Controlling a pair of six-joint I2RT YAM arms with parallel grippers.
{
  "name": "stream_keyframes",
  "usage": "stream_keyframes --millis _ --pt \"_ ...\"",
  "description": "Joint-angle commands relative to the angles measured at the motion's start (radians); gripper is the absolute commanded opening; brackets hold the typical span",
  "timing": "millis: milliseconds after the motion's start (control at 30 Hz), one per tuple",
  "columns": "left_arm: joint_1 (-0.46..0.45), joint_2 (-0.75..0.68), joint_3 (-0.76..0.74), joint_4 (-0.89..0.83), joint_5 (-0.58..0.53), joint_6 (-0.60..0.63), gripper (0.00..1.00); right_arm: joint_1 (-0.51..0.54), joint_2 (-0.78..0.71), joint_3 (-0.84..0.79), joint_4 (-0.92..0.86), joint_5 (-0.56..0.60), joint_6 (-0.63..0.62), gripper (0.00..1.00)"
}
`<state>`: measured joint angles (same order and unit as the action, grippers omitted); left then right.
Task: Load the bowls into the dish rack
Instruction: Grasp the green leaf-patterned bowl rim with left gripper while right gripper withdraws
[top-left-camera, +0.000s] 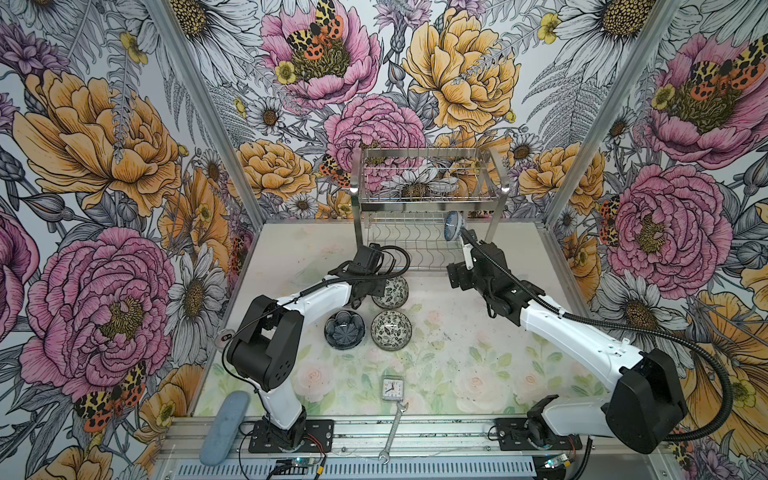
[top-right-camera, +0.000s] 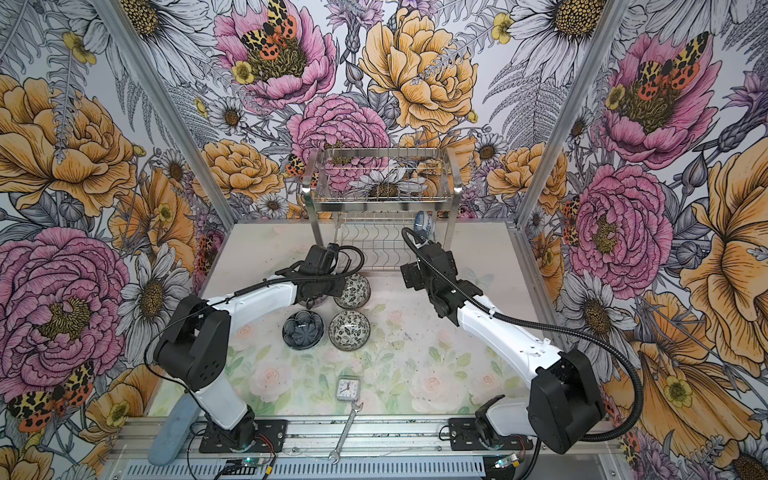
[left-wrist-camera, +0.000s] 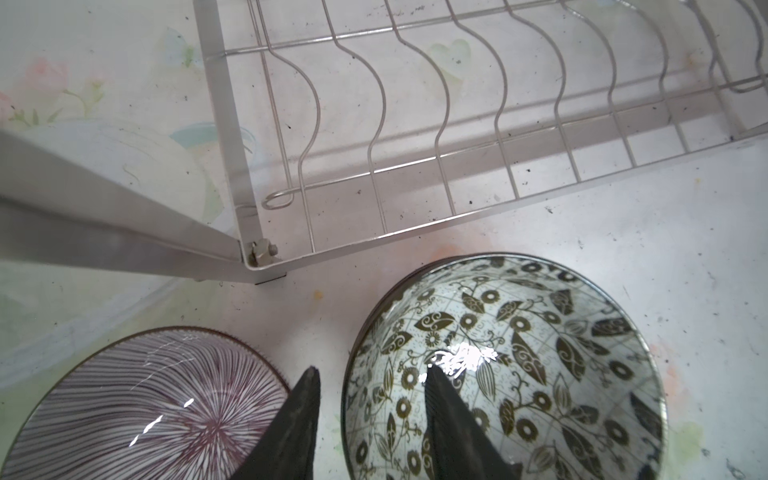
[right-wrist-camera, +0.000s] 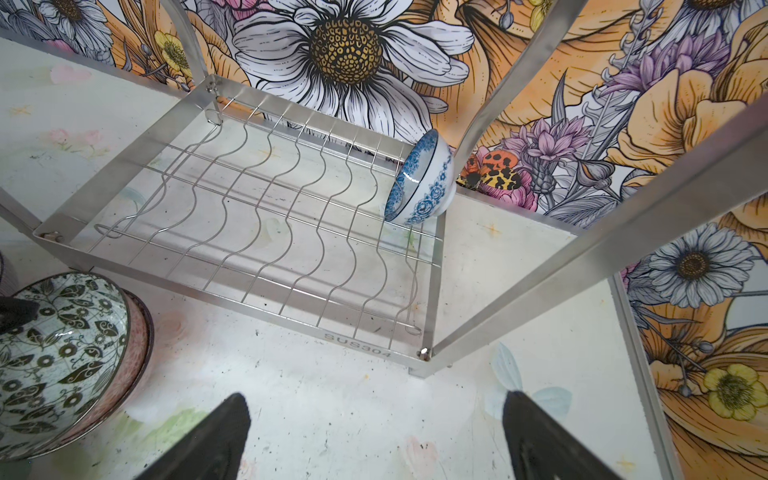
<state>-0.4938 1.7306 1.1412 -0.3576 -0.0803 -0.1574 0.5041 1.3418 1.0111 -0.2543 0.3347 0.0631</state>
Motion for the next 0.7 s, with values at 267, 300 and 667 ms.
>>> stream_keyframes --millis 267,300,667 --pt "0.037 0.039 0.044 0.044 0.049 0.019 0.41 -0.006 -0.024 0.029 -0.01 -0.005 0.0 0.96" --pt "0.038 0.044 0.044 0.048 0.057 0.018 0.4 -0.007 -0.026 0.027 -0.01 -0.006 -0.001 0.96" --pt "0.04 0.075 0.046 0.06 0.08 0.009 0.32 -0.01 -0.041 0.014 -0.016 0.0 0.002 0.96"
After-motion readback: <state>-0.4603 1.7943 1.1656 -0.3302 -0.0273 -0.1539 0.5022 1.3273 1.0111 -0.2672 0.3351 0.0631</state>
